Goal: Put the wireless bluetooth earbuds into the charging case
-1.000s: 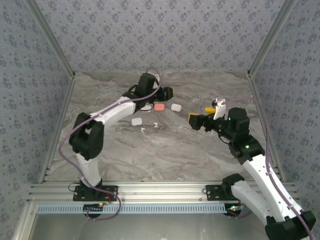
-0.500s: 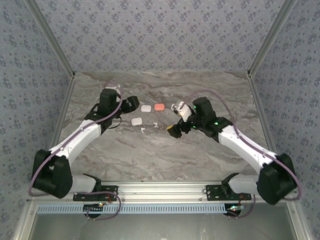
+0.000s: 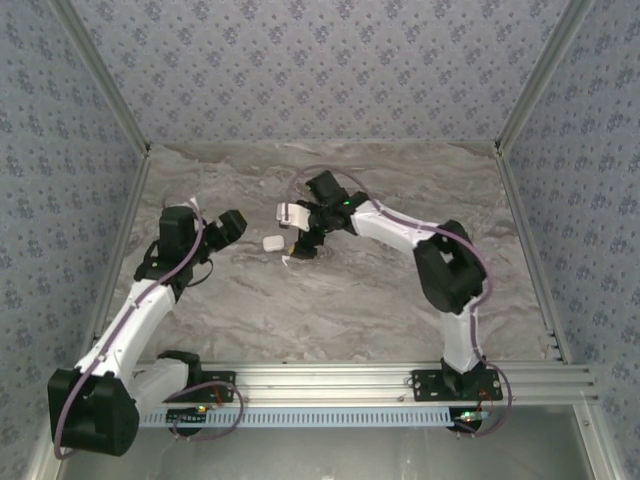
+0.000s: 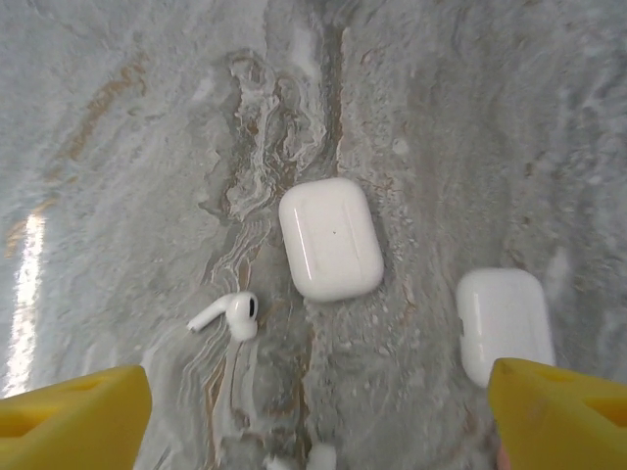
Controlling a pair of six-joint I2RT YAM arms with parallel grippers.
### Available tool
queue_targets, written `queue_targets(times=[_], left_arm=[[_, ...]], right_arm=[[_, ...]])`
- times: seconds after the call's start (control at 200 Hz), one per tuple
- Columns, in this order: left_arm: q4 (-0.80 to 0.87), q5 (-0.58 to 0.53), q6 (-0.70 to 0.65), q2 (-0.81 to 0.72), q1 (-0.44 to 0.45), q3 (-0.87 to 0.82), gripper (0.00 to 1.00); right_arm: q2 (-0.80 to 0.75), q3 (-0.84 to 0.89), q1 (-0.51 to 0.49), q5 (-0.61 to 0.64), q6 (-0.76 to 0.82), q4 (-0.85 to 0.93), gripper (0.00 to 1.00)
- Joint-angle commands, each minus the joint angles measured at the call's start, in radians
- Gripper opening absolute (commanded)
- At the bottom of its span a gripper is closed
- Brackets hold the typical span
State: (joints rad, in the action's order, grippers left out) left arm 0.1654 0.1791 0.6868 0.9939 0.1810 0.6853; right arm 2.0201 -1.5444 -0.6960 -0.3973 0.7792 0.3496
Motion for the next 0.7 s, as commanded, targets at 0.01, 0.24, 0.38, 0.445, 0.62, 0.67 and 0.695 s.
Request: queue_targets(times=[0.01,0.24,0.38,0.445,0.62,0.67,0.695], left_arm=[[0.094,-0.01,0.007,-0.063,-0.009,-0.033,0.89],[0.157,-0.026,0.01,-0.143,-0.009,-0.075,0.9],[0.166,-0.029,0.015,-0.154,-0.009,-0.087,0.91],[0.168,-0.029,0.014,-0.155,-0.01,-0.089,0.91],[0.161,-0.042,0.02,-0.171,-0.01,-0.096,0.91],[0.161,-0.046,0.019,-0.175,-0.01,-0.096,0.91],[0.161,-0.047,0.019,-0.176,-0.01,-0.096,0.91]], right_arm=[[0.092,-0.107,-0.011,-0.003,0.049,0.068,0.86],[0.254,-0.32,-0.034,0.02,0.054,0.217,0.7],[0.314,-0.396,-0.037,0.018,0.05,0.247,0.68],[0.339,-0.43,-0.043,0.027,0.05,0.279,0.67],[0.408,-0.532,-0.057,0.057,0.074,0.351,0.67],[0.423,-0.549,-0.06,0.056,0.075,0.361,0.67],[0.431,-0.561,-0.06,0.055,0.074,0.365,0.67]])
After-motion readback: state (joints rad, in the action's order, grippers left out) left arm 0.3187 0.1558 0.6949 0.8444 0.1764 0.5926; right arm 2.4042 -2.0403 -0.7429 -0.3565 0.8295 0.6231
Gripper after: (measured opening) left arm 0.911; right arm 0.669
